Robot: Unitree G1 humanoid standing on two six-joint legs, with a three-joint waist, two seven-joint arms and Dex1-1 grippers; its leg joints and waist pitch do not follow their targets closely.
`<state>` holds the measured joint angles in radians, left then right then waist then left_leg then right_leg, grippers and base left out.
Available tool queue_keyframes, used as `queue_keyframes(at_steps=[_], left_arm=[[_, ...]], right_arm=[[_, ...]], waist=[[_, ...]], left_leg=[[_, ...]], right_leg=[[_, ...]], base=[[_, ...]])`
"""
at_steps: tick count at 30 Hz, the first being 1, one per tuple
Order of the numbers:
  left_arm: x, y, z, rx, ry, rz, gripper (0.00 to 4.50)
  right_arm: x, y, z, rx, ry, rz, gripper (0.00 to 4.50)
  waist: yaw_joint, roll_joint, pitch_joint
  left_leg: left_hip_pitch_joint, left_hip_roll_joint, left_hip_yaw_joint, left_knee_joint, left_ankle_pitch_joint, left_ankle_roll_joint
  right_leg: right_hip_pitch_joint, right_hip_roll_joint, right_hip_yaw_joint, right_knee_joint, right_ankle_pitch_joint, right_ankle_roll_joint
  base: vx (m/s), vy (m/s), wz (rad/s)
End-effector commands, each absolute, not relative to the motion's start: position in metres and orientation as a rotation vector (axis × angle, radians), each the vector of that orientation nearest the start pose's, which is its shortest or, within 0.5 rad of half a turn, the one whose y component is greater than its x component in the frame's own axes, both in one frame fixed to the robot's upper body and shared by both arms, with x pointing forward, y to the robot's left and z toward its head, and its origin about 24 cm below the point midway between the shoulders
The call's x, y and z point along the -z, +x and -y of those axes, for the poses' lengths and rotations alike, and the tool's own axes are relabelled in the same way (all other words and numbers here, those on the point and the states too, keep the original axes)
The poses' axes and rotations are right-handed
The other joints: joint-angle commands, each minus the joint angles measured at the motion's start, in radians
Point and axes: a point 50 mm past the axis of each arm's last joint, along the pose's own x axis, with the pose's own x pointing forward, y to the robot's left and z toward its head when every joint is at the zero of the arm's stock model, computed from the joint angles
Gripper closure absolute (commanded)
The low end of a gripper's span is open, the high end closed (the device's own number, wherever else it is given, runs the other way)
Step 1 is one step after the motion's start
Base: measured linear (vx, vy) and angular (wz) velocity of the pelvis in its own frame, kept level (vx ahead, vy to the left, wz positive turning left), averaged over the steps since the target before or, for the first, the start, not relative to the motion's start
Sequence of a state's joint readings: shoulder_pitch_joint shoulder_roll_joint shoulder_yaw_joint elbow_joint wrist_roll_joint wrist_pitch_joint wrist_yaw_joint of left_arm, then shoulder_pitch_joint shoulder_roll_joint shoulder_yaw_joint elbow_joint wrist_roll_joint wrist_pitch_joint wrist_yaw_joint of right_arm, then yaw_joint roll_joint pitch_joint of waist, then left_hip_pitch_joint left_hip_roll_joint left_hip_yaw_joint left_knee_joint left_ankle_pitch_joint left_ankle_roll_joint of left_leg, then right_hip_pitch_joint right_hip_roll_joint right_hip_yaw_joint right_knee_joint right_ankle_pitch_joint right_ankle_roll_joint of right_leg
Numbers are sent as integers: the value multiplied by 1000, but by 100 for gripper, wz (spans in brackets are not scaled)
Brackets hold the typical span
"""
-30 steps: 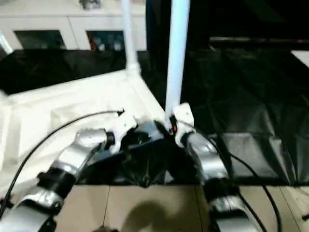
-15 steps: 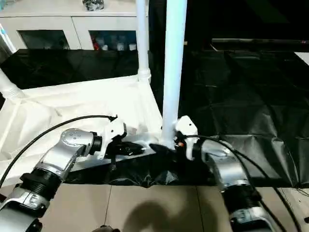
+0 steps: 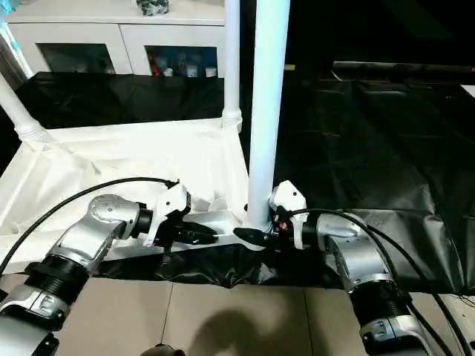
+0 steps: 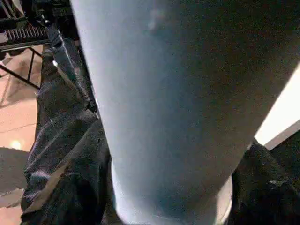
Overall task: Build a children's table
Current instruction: Rotate leg to tighten
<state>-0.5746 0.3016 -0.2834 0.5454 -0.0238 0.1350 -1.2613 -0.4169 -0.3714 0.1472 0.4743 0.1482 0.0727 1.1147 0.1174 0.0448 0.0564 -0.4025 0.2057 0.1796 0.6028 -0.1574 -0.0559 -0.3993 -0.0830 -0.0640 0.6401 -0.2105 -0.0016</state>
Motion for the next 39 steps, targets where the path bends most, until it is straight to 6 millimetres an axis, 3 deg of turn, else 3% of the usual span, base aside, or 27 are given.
queue_keyframes(at_steps=[1, 2, 3, 4, 6, 8, 10, 12, 14, 16, 20, 22, 24, 27, 28, 31, 32, 33, 35, 38, 39], left_arm=[[-61, 308, -93, 1482, 291, -345, 450], [-61, 309, -92, 1465, 286, -341, 450], [-61, 313, -90, 1421, 277, -335, 450], [-62, 317, -87, 1363, 267, -330, 450], [-63, 321, -84, 1316, 257, -312, 450], [-65, 333, -79, 1137, 237, -302, 450], [-66, 339, -75, 1038, 225, -299, 450], [-69, 341, -69, 985, 204, -286, 450], [-72, 340, -60, 964, 180, -267, 450], [-73, 338, -54, 976, 175, -250, 450], [-71, 335, -50, 1018, 196, -233, 450], [-71, 332, -48, 1050, 209, -225, 450], [-71, 329, -49, 1094, 219, -216, 450], [-71, 327, -50, 1115, 222, -213, 450], [-71, 322, -56, 1191, 253, -210, 450], [-71, 321, -63, 1228, 271, -219, 450], [-71, 322, -67, 1244, 282, -228, 450], [-71, 322, -68, 1249, 285, -231, 450], [-71, 322, -71, 1268, 297, -240, 450], [-72, 322, -75, 1306, 301, -253, 450], [-73, 322, -77, 1336, 284, -265, 450]], right_arm=[[-39, 291, 140, -1231, -144, -302, 173], [-37, 291, 138, -1215, -134, -301, 173], [-35, 292, 135, -1167, -122, -296, 174], [-32, 296, 133, -1099, -104, -297, 175], [-29, 300, 130, -1026, -91, -297, 175], [-24, 317, 122, -790, -63, -292, 176], [-21, 327, 118, -644, -43, -297, 176], [-20, 334, 114, -530, -11, -314, 176], [-22, 342, 106, -448, 35, -313, 176], [-27, 345, 98, -438, 62, -294, 176], [-33, 346, 95, -467, 60, -249, 176], [-35, 346, 96, -481, 71, -230, 120], [-37, 346, 99, -503, 62, -216, 106], [-38, 346, 101, -517, 50, -211, 80], [-41, 345, 114, -567, -55, -203, 80], [-43, 341, 127, -627, -104, -202, 80], [-45, 338, 134, -679, -115, -204, 80], [-45, 337, 136, -693, -118, -208, 80], [-45, 334, 143, -734, -145, -221, 80], [-45, 328, 153, -814, -163, -237, 80], [-48, 320, 158, -915, -149, -253, 80]], waist=[[-2, -16, -77], [-1, -15, -77], [0, -8, -77], [-3, -14, -75], [-6, -14, -73], [-12, -18, -69], [-23, -18, -68], [-30, -17, -69], [-30, -25, -73], [-30, -23, -75], [-27, -20, -82], [-26, -21, -82], [-25, -25, -79], [-25, -23, -75], [-22, -22, -75], [-22, -21, -77], [-22, -15, -77], [-23, -18, -77], [-21, -14, -80], [-16, -14, -80], [-12, -18, -79]], left_leg=[[24, 25, -6, -63, -178, 68], [24, 25, -6, -63, -178, 67], [24, 25, -7, -63, -179, 65], [25, 25, -7, -66, -198, 53], [28, 24, -8, -69, -224, 40], [29, 22, -7, -72, -240, 23], [32, 21, -12, -77, -273, -12], [31, 21, -11, -77, -272, -11], [27, 19, -8, -73, -222, 9], [22, 18, -9, -71, -197, 20], [19, 17, -6, -64, -119, 60], [19, 17, -5, -62, -109, 76], [20, 18, -4, -64, -133, 83], [23, 20, -4, -68, -163, 69], [24, 21, -6, -69, -169, 60], [23, 21, -5, -67, -167, 60], [22, 21, -5, -66, -161, 61], [21, 20, -5, -66, -162, 66], [22, 21, -5, -62, -137, 77], [22, 20, -4, -61, -143, 87], [22, 20, -2, -60, -146, 96]], right_leg=[[45, -58, 40, -79, -96, -242], [46, -59, 40, -79, -94, -244], [45, -58, 39, -78, -92, -244], [45, -59, 40, -82, -111, -242], [44, -59, 39, -88, -156, -235], [37, -60, 40, -93, -202, -228], [39, -63, 37, -100, -280, -206], [38, -63, 39, -100, -265, -201], [40, -62, 41, -94, -203, -202], [44, -62, 39, -91, -171, -206], [49, -56, 38, -74, -8, -226], [51, -57, 37, -73, 21, -236], [51, -60, 37, -78, -20, -239], [48, -61, 38, -84, -82, -230], [50, -60, 37, -86, -97, -225], [49, -59, 40, -82, -72, -221], [50, -59, 40, -80, -61, -222], [51, -56, 39, -81, -52, -222], [51, -56, 38, -74, 10, -243], [53, -56, 37, -74, 13, -252], [55, -53, 36, -75, 13, -255]], base=[[0, 0, 0], [0, 0, 0], [0, 0, 0], [0, 0, 0], [0, 0, 0], [0, 0, 0], [0, 0, 0], [0, 0, 0], [0, 0, 0], [0, 0, 0], [0, 0, 0], [0, 0, 0], [0, 0, 0], [0, 0, 0], [0, 0, 0], [0, 0, 0], [0, 0, 0], [0, 0, 0], [0, 0, 0], [0, 0, 0], [0, 0, 0]])
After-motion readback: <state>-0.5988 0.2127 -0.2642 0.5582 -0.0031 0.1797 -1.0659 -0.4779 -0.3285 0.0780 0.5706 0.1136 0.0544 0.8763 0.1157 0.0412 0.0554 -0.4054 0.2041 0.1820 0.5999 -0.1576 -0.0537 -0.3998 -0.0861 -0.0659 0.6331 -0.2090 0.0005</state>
